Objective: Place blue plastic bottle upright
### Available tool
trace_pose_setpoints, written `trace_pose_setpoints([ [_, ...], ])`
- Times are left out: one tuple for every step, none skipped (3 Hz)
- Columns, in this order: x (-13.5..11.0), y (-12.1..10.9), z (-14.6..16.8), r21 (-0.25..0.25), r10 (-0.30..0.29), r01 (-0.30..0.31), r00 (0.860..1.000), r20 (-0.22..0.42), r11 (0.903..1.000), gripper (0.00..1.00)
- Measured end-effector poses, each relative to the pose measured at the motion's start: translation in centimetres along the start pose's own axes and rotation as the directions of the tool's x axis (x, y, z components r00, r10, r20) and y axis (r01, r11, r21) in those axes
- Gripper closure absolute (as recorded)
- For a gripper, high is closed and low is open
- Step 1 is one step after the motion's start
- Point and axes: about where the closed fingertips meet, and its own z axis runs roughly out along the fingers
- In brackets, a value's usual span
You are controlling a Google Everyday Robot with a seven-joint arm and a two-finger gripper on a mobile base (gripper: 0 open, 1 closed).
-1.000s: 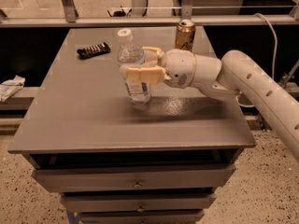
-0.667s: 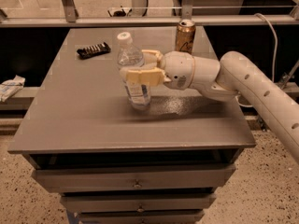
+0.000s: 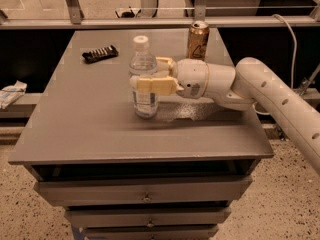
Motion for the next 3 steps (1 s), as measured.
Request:
trace_pose_setpoints([
  [0.5,0.1,-0.5,0.008,0.005,-0.005,1.0,-0.013,1.0,0.0],
  [0.7,0.1,-1.1,0.012,0.001,-0.001,1.0,-0.028,0.9999,0.0],
  [0.8,0.3,-2.2,0.013,-0.015,0.016,0.997,-0.073,0.9998,0.0],
])
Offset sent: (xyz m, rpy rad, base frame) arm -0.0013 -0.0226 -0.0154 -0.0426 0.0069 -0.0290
